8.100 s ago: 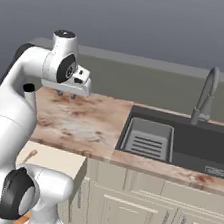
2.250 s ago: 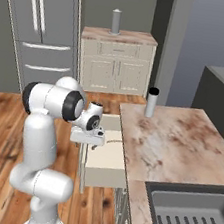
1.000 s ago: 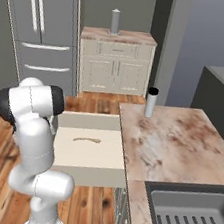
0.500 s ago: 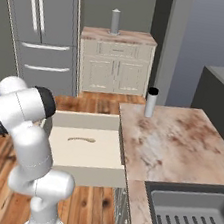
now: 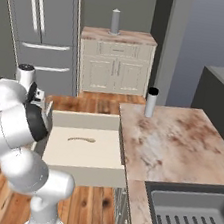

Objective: Pick the wooden spoon from the drawer and place it on the counter.

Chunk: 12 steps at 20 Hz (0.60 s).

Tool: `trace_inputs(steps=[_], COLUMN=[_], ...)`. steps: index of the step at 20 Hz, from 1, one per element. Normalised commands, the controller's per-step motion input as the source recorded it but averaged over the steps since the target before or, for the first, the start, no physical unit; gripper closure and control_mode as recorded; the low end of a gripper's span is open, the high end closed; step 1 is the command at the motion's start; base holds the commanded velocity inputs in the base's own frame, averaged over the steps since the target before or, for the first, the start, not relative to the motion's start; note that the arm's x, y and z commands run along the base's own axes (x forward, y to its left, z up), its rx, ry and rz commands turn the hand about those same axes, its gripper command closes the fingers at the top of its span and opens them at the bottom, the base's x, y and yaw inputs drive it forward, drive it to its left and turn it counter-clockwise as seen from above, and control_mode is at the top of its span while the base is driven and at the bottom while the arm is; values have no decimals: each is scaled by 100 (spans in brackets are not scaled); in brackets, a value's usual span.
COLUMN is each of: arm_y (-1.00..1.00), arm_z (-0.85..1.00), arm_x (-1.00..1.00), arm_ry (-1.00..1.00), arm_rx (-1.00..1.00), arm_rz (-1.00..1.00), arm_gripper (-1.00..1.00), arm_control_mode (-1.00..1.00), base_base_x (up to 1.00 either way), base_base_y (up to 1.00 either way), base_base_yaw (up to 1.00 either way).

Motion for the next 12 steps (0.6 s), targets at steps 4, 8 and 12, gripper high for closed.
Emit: trace_inputs(steps=[4, 8, 12], arm_y=[-47, -42, -48], arm_z=[82, 19, -3], arm_x=[0, 0, -17], arm_ry=[45, 66, 30], arm_rx=[10, 4, 23], arm_rz=[-51, -19, 0], arm_gripper=[-100, -100, -100], arm_control_mode=[-100, -100, -100], base_base_x=[0, 0, 0], base_base_y=[0, 0, 0], base_base_yaw=[0, 0, 0])
